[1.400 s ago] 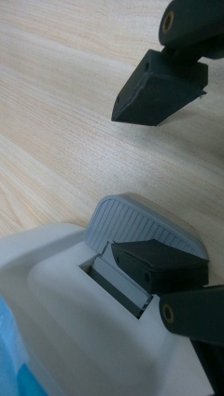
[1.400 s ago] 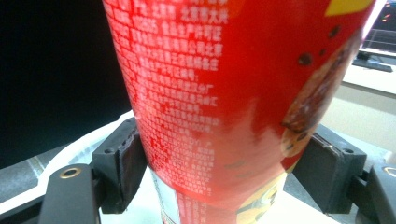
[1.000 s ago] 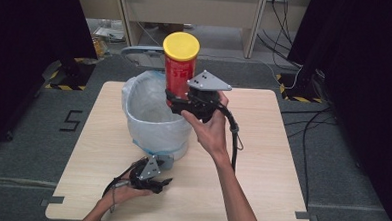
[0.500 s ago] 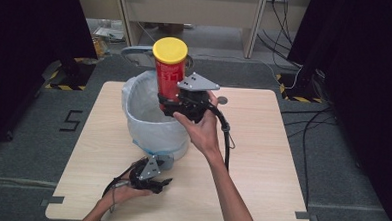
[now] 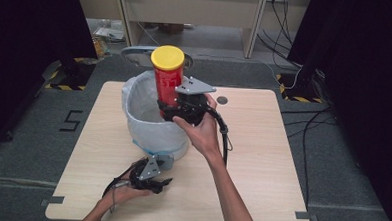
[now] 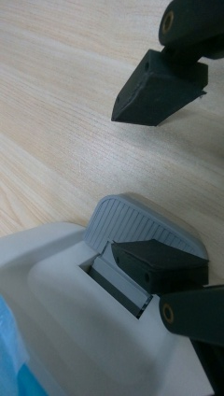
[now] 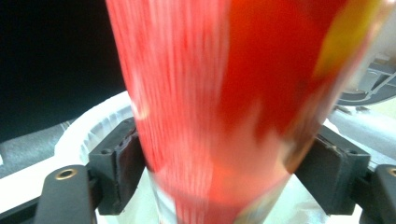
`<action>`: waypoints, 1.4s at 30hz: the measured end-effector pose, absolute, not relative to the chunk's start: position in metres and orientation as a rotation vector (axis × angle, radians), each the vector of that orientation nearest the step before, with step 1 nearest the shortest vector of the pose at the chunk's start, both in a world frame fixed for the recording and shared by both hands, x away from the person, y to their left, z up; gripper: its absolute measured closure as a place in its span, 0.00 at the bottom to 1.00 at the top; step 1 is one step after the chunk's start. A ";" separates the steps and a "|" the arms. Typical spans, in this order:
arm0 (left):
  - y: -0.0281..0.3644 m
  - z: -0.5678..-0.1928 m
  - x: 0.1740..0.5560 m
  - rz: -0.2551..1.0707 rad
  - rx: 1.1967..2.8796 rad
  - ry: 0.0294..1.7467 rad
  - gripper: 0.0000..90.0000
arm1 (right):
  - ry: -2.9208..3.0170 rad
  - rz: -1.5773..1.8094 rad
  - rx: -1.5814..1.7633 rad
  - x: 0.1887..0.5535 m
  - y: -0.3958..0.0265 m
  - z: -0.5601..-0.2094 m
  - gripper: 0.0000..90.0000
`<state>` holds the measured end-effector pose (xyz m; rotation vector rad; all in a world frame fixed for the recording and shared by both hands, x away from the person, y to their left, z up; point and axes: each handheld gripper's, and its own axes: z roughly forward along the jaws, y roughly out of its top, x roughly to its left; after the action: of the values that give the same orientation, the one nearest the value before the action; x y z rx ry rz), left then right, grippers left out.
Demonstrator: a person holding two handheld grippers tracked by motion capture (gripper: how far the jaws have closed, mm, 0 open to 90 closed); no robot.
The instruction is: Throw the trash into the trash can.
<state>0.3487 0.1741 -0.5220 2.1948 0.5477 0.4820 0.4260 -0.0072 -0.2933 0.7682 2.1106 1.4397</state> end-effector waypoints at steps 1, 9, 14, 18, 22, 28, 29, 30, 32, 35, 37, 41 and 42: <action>0.174 -0.522 0.349 0.482 2.194 0.547 0.34 | 2.104 1.445 0.761 0.426 -0.008 -0.293 0.24; 0.174 -0.522 0.349 0.488 2.194 0.551 0.34 | 2.050 1.491 0.785 0.417 -0.020 -0.291 0.17; 0.174 -0.522 0.349 0.486 2.194 0.550 0.34 | 2.026 1.500 0.792 0.416 -0.030 -0.291 0.17; 0.174 -0.522 0.349 0.492 2.195 0.545 0.34 | 2.013 1.501 0.819 0.416 -0.041 -0.295 0.17; 0.174 -0.522 0.349 0.495 2.194 0.547 0.34 | 1.987 1.512 0.851 0.416 -0.054 -0.300 0.17; 0.174 -0.522 0.349 0.493 2.194 0.547 0.34 | 1.942 1.559 0.891 0.413 -0.079 -0.298 0.17; 0.174 -0.522 0.349 0.495 2.194 0.546 0.34 | 1.939 1.547 0.891 0.413 -0.083 -0.298 0.17; 0.174 -0.522 0.349 0.495 2.195 0.546 0.34 | 1.934 1.543 0.898 0.412 -0.089 -0.298 0.17; 0.174 -0.522 0.349 0.497 2.196 0.548 0.34 | 1.930 1.538 0.917 0.412 -0.096 -0.300 0.17; 0.174 -0.522 0.349 0.495 2.196 0.548 0.34 | 1.914 1.510 0.940 0.411 -0.108 -0.305 0.17; 0.173 -0.522 0.349 0.499 2.191 0.550 0.34 | 1.908 1.501 0.958 0.410 -0.117 -0.309 0.17; 0.173 -0.522 0.349 0.498 2.193 0.550 0.34 | 1.889 1.472 0.996 0.408 -0.133 -0.318 0.17; 0.173 -0.522 0.349 0.499 2.193 0.549 0.34 | 1.885 1.467 1.008 0.407 -0.138 -0.320 0.17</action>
<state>0.3487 0.1734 -0.5221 2.1926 0.5494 0.4986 0.4066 -0.1381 -0.3205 1.0081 1.8848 1.4674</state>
